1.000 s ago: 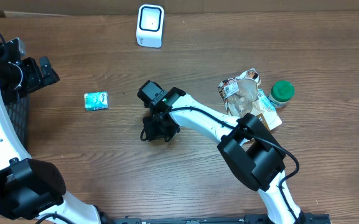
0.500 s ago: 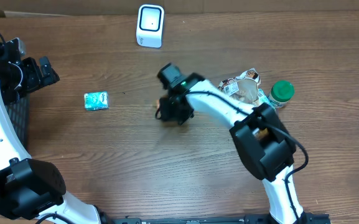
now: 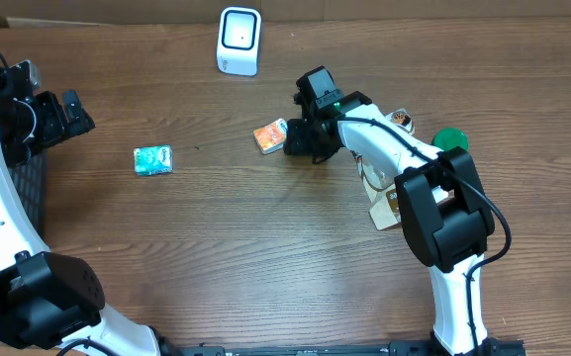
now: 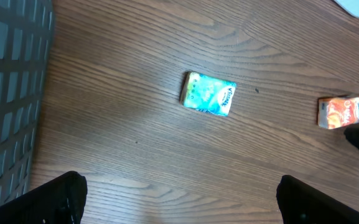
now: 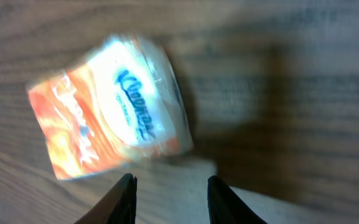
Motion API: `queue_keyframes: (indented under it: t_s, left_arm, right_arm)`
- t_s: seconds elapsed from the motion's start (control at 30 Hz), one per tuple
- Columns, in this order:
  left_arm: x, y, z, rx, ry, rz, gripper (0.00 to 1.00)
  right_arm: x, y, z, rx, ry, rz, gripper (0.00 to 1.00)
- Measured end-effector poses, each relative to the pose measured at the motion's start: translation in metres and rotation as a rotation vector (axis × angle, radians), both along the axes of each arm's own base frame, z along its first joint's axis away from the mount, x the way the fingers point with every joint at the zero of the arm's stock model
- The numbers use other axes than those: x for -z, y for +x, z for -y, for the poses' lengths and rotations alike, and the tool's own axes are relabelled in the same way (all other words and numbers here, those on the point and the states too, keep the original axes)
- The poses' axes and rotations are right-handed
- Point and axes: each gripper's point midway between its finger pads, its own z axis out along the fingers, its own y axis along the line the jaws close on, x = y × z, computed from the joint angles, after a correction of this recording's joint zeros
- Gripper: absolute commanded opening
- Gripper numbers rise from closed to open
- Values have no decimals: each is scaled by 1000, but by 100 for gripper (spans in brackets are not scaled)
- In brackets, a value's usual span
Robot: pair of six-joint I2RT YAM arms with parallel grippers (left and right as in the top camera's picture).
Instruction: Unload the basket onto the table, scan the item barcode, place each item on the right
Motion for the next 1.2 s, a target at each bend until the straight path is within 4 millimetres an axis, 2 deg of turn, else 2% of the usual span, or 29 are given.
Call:
queue_keyframes:
  t_s: [0.1, 0.17, 0.23, 0.3, 0.37, 0.57, 0.6, 0.67, 0.77, 0.8, 0.87, 0.97, 1.07, 1.2]
  left_arm:
    - [0, 0, 0, 0, 0, 0, 100]
    - [0, 0, 0, 0, 0, 0, 100]
    - [0, 0, 0, 0, 0, 0, 100]
    - [0, 0, 0, 0, 0, 0, 99]
    - [0, 0, 0, 0, 0, 0, 100]
    - [0, 0, 0, 0, 0, 0, 100]
    - [0, 0, 0, 0, 0, 0, 100]
    - [0, 0, 0, 0, 0, 0, 100]
    - [0, 0, 0, 0, 0, 0, 100]
    - [0, 0, 0, 0, 0, 0, 100]
    - [0, 0, 0, 0, 0, 0, 100]
    - [0, 0, 0, 0, 0, 0, 100]
    - [0, 0, 0, 0, 0, 0, 100]
    - [0, 0, 0, 0, 0, 0, 100]
  right_arm:
    - [-3, -12, 2, -12, -8, -60, 34]
    - [-16, -13, -3, -21, -3, -69, 34]
    - [-34, -3, -10, -25, 19, -30, 35]
    - [-58, 13, -19, -36, 54, 52, 35]
    - [-73, 29, -25, -41, 71, 138, 35]
    - [-96, 72, -33, -46, 82, 368, 35]
    - [-94, 76, -34, -45, 82, 381, 35]
    - [-78, 83, -37, -49, 79, 385, 35]
    - [-49, 87, -38, -49, 63, 362, 35]
    - [-31, 86, -39, -52, 51, 341, 35]
    - [-16, 86, -41, -55, 42, 328, 35]
    - [-12, 84, -44, -68, 39, 327, 35]
    - [-7, 68, -51, -165, 34, 301, 35]
    - [2, 36, -60, -318, 47, 222, 35]
